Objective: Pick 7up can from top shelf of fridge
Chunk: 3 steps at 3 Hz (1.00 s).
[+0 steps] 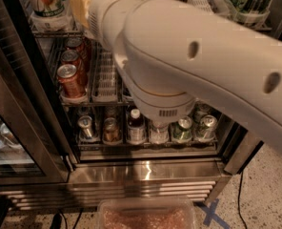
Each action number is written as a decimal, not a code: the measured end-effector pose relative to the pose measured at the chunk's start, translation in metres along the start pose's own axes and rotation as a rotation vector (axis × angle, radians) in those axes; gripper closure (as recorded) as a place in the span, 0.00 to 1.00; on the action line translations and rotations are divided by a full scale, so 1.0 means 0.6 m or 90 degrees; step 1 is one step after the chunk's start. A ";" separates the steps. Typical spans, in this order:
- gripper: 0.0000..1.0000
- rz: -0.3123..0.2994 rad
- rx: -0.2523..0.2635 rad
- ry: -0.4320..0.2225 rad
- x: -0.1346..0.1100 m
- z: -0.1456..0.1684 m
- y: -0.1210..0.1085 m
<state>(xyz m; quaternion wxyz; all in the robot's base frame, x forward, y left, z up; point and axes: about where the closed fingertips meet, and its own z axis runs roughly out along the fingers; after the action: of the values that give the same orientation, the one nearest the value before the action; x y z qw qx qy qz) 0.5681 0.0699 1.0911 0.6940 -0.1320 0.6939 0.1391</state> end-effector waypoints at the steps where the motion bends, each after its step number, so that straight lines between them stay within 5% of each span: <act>1: 1.00 0.024 -0.055 0.010 -0.003 -0.008 0.034; 2: 1.00 0.024 -0.056 0.010 -0.003 -0.008 0.034; 3: 1.00 0.015 -0.100 0.014 0.002 -0.009 0.042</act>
Offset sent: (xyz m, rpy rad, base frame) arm -0.0088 0.0114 -0.0008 0.0319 0.0331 0.0721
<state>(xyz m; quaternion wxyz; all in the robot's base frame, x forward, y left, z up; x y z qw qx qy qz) 0.5538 0.0910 1.0902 0.6722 -0.1791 0.6901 0.1998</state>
